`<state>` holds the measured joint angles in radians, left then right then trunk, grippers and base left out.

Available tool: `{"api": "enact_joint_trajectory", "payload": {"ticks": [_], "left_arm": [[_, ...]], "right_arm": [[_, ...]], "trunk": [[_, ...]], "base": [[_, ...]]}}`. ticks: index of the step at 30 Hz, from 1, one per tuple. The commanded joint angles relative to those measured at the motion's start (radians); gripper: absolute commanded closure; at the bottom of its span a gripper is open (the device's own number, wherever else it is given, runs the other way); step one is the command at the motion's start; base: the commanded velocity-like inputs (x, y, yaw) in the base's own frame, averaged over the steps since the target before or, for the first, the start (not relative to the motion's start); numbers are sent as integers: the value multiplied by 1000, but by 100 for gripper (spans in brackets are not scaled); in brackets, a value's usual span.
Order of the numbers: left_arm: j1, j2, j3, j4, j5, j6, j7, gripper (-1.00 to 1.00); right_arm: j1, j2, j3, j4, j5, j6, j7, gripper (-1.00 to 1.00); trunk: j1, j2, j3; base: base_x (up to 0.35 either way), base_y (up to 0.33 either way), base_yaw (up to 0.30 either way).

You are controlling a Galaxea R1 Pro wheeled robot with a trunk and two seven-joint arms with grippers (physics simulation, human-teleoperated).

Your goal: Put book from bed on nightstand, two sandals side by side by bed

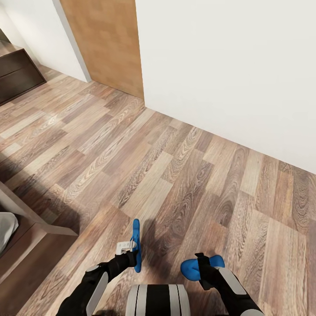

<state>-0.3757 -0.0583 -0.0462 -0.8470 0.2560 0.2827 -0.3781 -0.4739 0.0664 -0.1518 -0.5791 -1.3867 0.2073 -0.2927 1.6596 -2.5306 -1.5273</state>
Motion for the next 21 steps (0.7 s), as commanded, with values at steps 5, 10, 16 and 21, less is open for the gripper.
{"api": "enact_joint_trajectory", "payload": {"ticks": [5, 10, 16, 21], "left_arm": [[0, 0, 0, -1, 8, 9, 1, 100], [0, 0, 0, -1, 8, 9, 1, 100], [0, 0, 0, -1, 8, 9, 1, 100], [0, 0, 0, -1, 8, 9, 1, 100]], "right_arm": [[0, 1, -6, -2, -5, 4, -6, -100], [0, 1, -6, -2, -5, 4, -6, -100], [0, 1, -6, -2, -5, 4, -6, -100], [0, 1, -6, -2, -5, 4, -6, -100]], "trunk": [[0, 0, -1], [0, 0, -1], [0, 0, -1], [0, 0, -1]], "base": [[18, -96, 0], [13, -52, 0], [1, -4, 0], [0, -42, 0]]}}
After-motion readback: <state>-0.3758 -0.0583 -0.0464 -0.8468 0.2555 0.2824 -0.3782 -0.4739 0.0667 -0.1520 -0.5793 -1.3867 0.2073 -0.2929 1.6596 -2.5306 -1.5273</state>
